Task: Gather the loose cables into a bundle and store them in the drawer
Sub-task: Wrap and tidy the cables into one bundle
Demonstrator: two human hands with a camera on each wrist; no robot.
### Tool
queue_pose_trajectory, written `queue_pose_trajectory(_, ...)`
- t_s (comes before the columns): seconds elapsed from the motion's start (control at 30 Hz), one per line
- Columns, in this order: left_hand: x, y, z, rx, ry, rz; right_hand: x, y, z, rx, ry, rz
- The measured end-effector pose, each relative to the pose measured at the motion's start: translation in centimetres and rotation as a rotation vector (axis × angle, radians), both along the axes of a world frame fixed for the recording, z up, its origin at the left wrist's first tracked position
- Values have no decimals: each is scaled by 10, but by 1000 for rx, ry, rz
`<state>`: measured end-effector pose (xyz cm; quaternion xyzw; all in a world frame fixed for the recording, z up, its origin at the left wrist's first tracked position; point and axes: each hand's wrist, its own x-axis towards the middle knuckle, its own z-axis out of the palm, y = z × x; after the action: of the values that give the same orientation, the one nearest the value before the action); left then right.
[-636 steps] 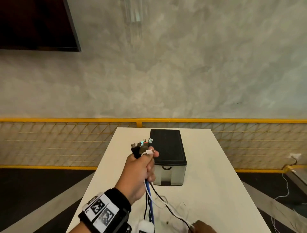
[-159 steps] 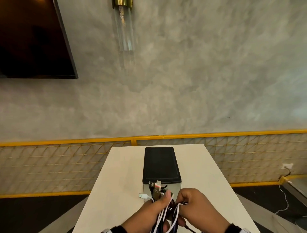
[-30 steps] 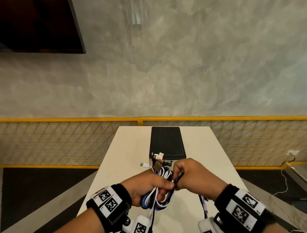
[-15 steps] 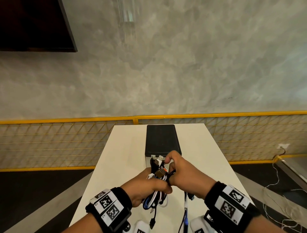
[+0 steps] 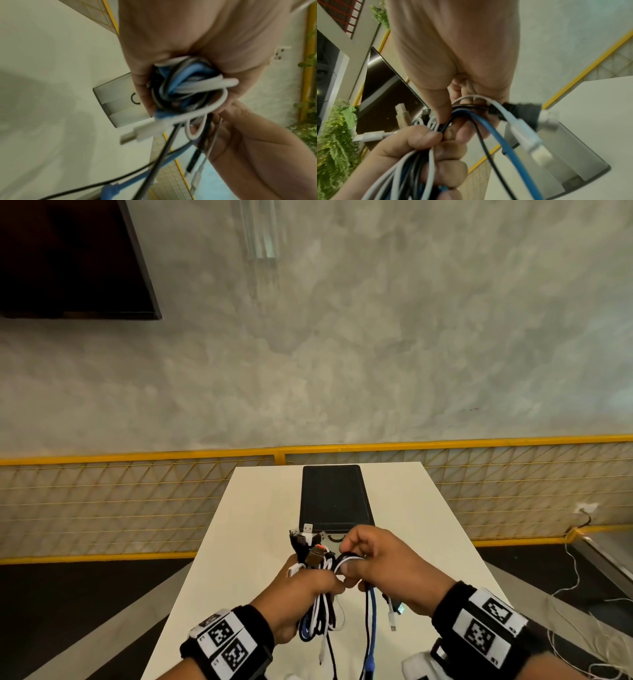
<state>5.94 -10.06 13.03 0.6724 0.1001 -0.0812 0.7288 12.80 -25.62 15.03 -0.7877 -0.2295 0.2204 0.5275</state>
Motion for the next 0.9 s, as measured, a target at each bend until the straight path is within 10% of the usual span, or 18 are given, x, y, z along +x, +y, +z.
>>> queue_pose_trajectory(0.27,17,13,-5,-59,89,254,-18,-3,-18,65,216,-18)
queue_pose_trajectory(0.6,16,-2,12,-243,68,187,-33,27,-24,144,-46,-176)
queue_pose_trajectory(0.9,15,7,17,-460,108,31,-32,30,-22,-53,-237,38)
